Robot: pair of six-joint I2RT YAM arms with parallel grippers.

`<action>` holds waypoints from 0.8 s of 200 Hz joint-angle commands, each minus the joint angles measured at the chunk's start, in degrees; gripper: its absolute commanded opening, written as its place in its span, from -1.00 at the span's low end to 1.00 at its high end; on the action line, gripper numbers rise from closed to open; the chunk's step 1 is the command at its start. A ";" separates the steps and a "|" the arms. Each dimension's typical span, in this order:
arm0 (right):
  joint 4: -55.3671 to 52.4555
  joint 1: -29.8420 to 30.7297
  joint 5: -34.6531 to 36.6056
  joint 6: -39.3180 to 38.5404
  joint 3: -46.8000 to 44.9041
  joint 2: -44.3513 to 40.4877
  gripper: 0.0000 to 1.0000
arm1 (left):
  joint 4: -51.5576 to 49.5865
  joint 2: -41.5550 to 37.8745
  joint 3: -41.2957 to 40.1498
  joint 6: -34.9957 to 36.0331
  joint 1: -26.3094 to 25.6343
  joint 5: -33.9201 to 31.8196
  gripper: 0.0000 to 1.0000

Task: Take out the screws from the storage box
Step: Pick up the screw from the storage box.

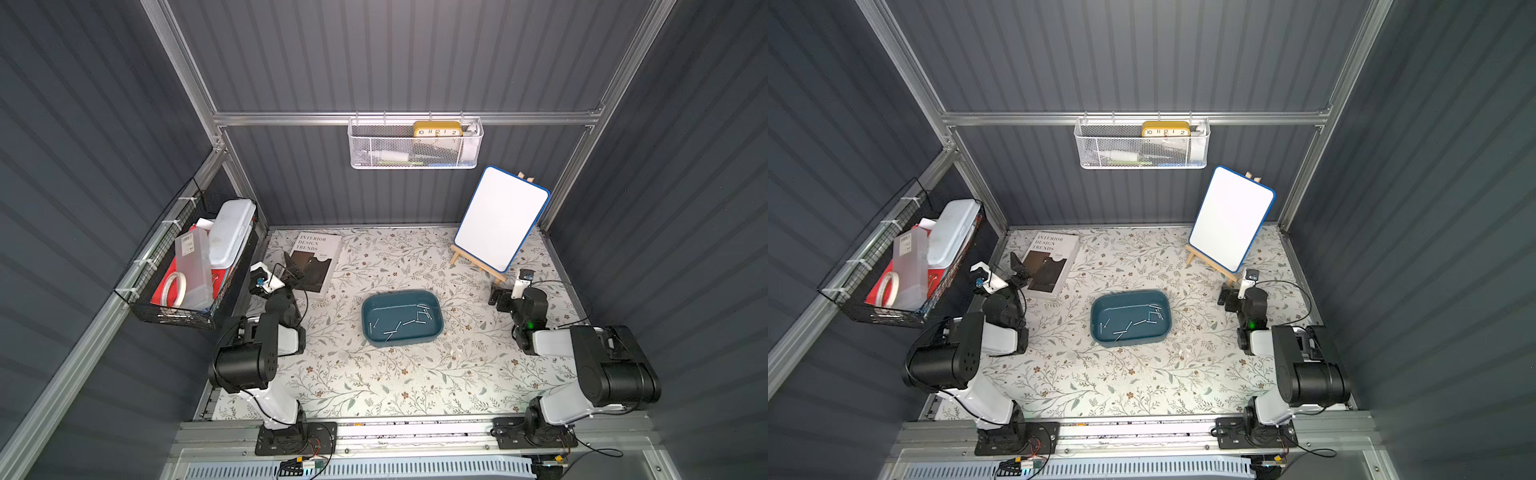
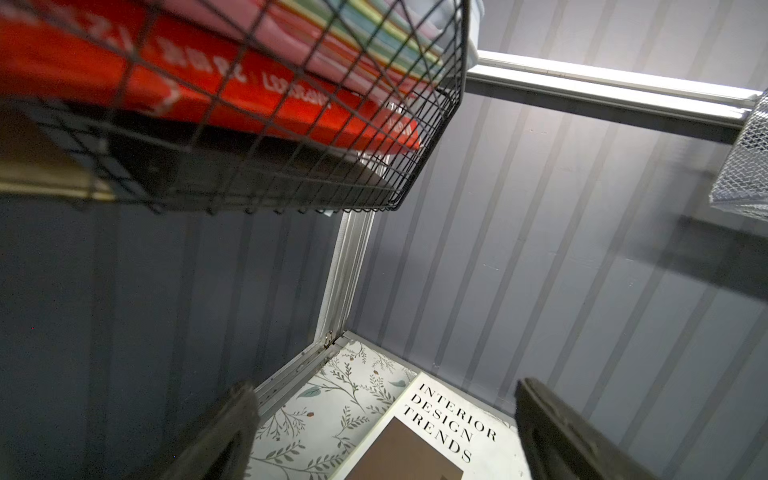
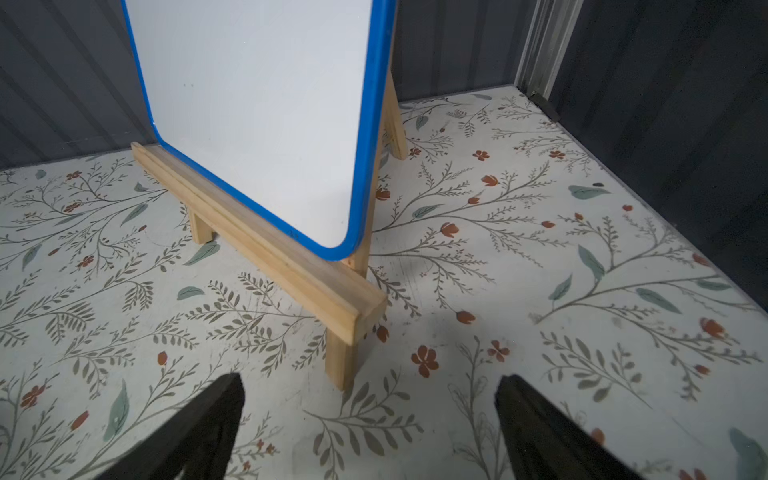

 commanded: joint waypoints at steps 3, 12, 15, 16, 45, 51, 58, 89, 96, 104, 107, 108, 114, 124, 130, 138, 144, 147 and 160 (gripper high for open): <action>1.89 0.27 -0.22 -0.15 0.19 0.39 0.98 | 9.95 -0.68 0.79 0.35 0.23 -0.06 0.99; 1.89 0.27 -0.09 -0.11 0.19 0.46 0.98 | 9.95 -0.68 0.78 0.35 0.23 -0.06 0.99; 1.90 0.27 -0.08 -0.08 0.19 0.46 0.98 | 9.95 -0.63 0.78 0.35 0.23 -0.06 0.99; 1.90 0.27 -0.06 -0.07 0.19 0.46 0.98 | 9.95 -0.66 0.78 0.27 0.23 -0.06 0.99; 1.90 0.27 -0.02 -0.02 0.19 0.46 0.98 | 9.95 -0.67 0.80 0.33 0.23 -0.06 0.99; 1.90 0.27 -0.04 0.07 0.19 0.46 0.98 | 9.95 -0.70 0.83 0.35 0.23 -0.03 0.99; 1.90 0.27 -0.04 0.08 0.19 0.46 0.98 | 9.95 -0.68 0.86 0.40 0.23 -0.05 0.99; 1.99 0.27 -0.04 -0.02 0.19 0.54 0.98 | 9.95 -0.68 0.78 0.35 0.23 -0.06 0.99; 1.99 0.27 0.02 0.02 0.19 0.52 0.98 | 9.95 -0.71 0.78 0.35 0.23 -0.06 0.99; 1.99 0.27 -0.02 0.02 0.19 0.55 0.98 | 9.87 -0.63 0.87 0.41 0.23 -0.24 0.99; 1.99 0.27 -0.08 -0.02 0.19 0.55 0.98 | 9.93 -0.66 0.83 0.44 0.23 -0.27 0.99; 1.99 0.27 -0.11 -0.08 0.19 0.55 0.98 | 9.98 -0.67 0.80 0.44 0.23 -0.25 0.99; 2.15 0.27 -0.36 -0.39 0.05 0.42 0.98 | 9.96 -0.78 0.70 0.35 0.23 -0.24 0.99; 3.93 0.40 -0.08 -0.24 -0.42 0.18 0.98 | 10.04 -0.68 0.78 0.44 0.23 -0.13 0.99; 3.88 0.65 0.22 -0.45 -1.24 -1.28 0.98 | 10.64 -0.84 0.77 0.48 0.23 0.02 0.99; 2.67 1.11 1.27 -0.76 -2.18 -5.03 0.98 | 8.85 -2.26 1.56 0.55 0.23 -0.42 0.99; -0.05 1.31 2.08 -0.37 -2.43 -8.30 0.98 | 7.85 -3.67 1.94 1.54 0.23 1.62 0.99; -2.09 1.34 2.68 0.16 -2.37 -9.99 0.98 | 6.24 -4.61 2.47 3.02 0.23 1.02 0.99; -14.56 1.34 6.53 4.37 -0.73 -18.46 0.98 | -10.69 -9.59 9.03 -0.67 -0.04 1.07 0.99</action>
